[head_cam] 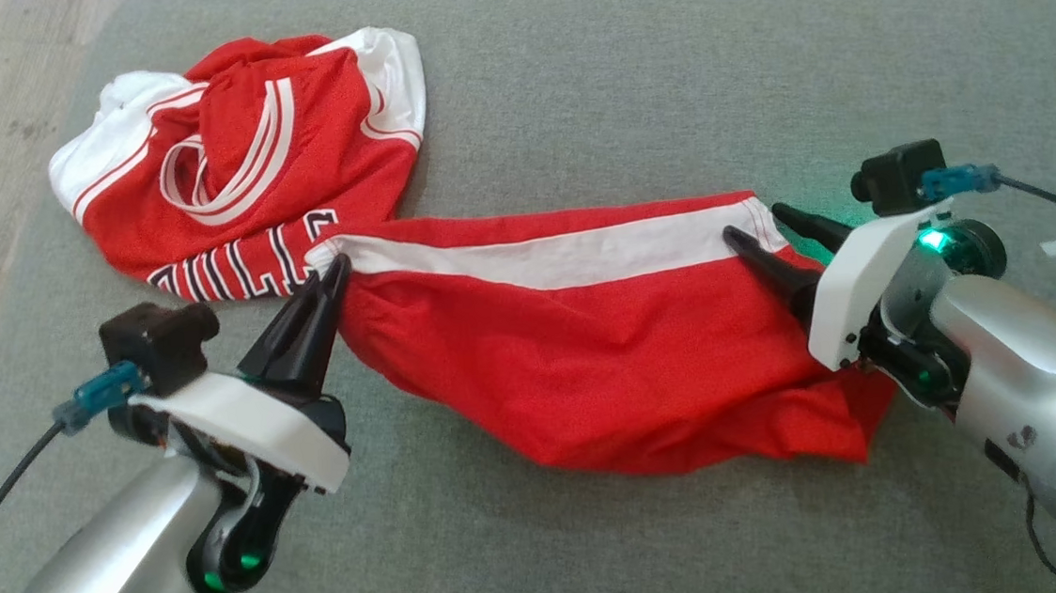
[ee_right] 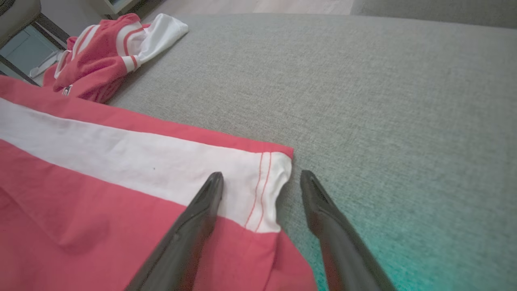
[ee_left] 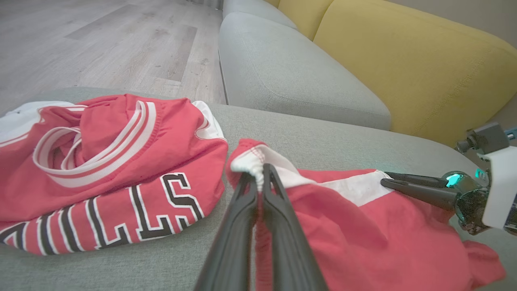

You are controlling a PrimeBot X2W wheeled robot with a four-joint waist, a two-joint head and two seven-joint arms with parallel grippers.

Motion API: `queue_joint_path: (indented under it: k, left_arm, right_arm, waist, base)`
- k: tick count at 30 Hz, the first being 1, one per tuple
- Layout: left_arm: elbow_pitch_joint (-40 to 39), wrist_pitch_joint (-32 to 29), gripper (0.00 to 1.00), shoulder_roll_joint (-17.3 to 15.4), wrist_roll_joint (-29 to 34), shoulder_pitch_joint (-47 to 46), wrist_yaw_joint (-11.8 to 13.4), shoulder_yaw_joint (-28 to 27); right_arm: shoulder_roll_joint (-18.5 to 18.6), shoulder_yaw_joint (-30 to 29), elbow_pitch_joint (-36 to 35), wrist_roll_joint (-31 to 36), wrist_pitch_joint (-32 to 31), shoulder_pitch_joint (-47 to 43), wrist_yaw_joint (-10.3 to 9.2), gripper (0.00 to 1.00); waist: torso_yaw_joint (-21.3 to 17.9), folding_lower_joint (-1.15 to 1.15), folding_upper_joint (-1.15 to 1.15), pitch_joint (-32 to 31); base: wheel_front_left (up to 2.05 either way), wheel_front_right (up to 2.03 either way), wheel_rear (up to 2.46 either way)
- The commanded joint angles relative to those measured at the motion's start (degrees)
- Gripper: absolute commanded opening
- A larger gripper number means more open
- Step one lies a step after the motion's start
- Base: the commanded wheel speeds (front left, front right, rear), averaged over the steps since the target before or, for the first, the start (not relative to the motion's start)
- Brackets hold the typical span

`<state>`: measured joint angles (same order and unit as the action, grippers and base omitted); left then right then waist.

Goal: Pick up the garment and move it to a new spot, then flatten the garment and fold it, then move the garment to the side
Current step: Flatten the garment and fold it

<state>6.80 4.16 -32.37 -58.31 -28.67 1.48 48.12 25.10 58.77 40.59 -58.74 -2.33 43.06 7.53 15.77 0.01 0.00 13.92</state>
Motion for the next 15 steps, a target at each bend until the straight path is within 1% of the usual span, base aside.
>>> queue_joint_path:
  k: [1,3,5,6,11,15]
  left_arm:
    - [-0.81,0.41,0.0,-1.53,0.06,-3.53,-0.39,-2.28]
    - [-0.43,0.43,0.0,-1.31,0.13,-3.67,-0.58,-2.09]
    - [-0.15,0.44,0.0,-1.19,0.09,-3.72,-0.72,-2.0]
    - [-0.04,0.46,0.0,-1.17,0.04,-3.7,-0.75,-2.0]
    - [0.1,1.32,0.0,-1.69,-0.08,-3.75,-1.05,-2.59]
    - [-0.85,3.12,0.0,-3.16,0.83,-4.87,-0.63,-4.25]
  right_arm:
    - [0.45,1.5,0.0,-1.56,-0.29,1.18,-0.04,0.82]
    - [0.48,3.05,0.92,-3.18,-0.64,1.88,-0.04,0.57]
    - [0.59,4.52,1.36,-4.44,-0.35,2.52,-0.04,0.18]
    - [0.63,5.16,1.36,-5.11,0.07,2.77,-0.04,0.0]
    - [1.0,7.31,0.54,-8.42,3.47,4.48,-0.04,0.0]
    - [1.59,7.8,-0.5,-10.52,6.93,7.9,-0.04,0.0]
  waist:
    - [0.28,-0.01,0.0,0.21]
    - [0.43,-0.01,0.0,0.25]
    - [0.44,-0.01,0.0,0.18]
    - [0.36,-0.01,0.0,0.1]
    - [-1.18,-0.01,0.0,-0.53]
    - [-4.68,-0.01,0.0,-1.24]
  base:
    - [0.0,0.0,0.0]
    - [0.0,0.0,0.0]
    - [0.0,0.0,0.0]
    - [0.0,0.0,0.0]
    - [0.0,0.0,0.0]
    - [0.0,0.0,0.0]
